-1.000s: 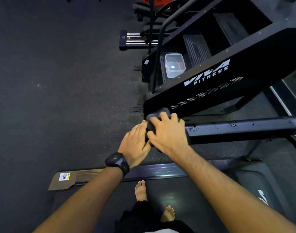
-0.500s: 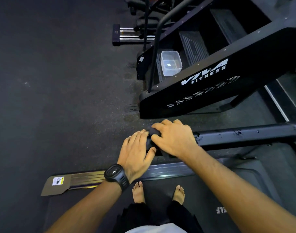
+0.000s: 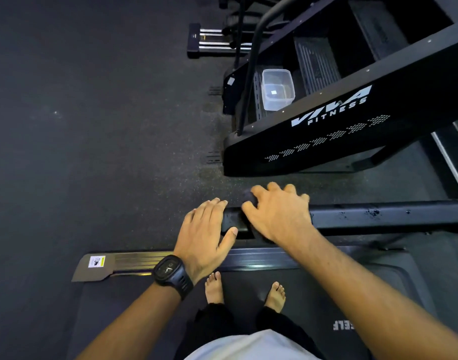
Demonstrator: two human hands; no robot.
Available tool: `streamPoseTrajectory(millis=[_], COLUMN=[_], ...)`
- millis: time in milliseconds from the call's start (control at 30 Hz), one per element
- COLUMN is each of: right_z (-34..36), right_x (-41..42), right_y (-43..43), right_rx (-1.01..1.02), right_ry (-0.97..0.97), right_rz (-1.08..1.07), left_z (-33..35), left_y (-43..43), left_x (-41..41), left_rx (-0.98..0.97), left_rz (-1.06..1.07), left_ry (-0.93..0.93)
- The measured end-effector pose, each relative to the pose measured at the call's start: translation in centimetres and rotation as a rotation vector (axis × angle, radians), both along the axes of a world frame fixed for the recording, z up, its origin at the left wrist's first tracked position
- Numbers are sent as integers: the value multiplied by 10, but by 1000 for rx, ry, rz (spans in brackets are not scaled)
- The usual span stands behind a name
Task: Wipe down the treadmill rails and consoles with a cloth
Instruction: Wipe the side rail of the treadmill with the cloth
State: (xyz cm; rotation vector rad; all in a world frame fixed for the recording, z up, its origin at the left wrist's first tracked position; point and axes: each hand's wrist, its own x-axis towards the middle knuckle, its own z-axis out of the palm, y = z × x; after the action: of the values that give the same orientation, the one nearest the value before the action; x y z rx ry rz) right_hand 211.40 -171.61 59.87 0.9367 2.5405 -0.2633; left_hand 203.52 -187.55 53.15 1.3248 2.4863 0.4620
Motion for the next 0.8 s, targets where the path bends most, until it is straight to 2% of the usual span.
streamPoseTrajectory(millis=[100,200,267,333,400,500,600,700,733,800], right_z=[-3,-11,-12,-6,-2,-3,-5,-4,-2,2], right_x=[15,6,-7,-14,-9,11,0,-24,-24,-12], right_y=[-23,-35,-23,-2,6,-16,-19,6,11,6], right_rx=[163,101,19,-66,-61,101,18,-147,-145,-18], right_ry=[112,243,197,63,-3,117,225,-12,-73,-89], right_rz=[78,220,218,106,-18,126,217,66,2,-59], left_z=[0,-2,-2,0,2,2,1,2,3,5], left_y=[0,-1,-3,-5,-4,-2,0,0,-1,-1], left_x=[-1,-1,-1,0,1,1,-2,-1,0,2], left_rx=[-31,-65,-61,-38,-19,2,18,41,51,65], left_rz=[-3,-5,-2,-5,-8,-2,-8,4,5,10], left_ry=[29,33,28,18,-3,-20,-38,-39,-41,-49])
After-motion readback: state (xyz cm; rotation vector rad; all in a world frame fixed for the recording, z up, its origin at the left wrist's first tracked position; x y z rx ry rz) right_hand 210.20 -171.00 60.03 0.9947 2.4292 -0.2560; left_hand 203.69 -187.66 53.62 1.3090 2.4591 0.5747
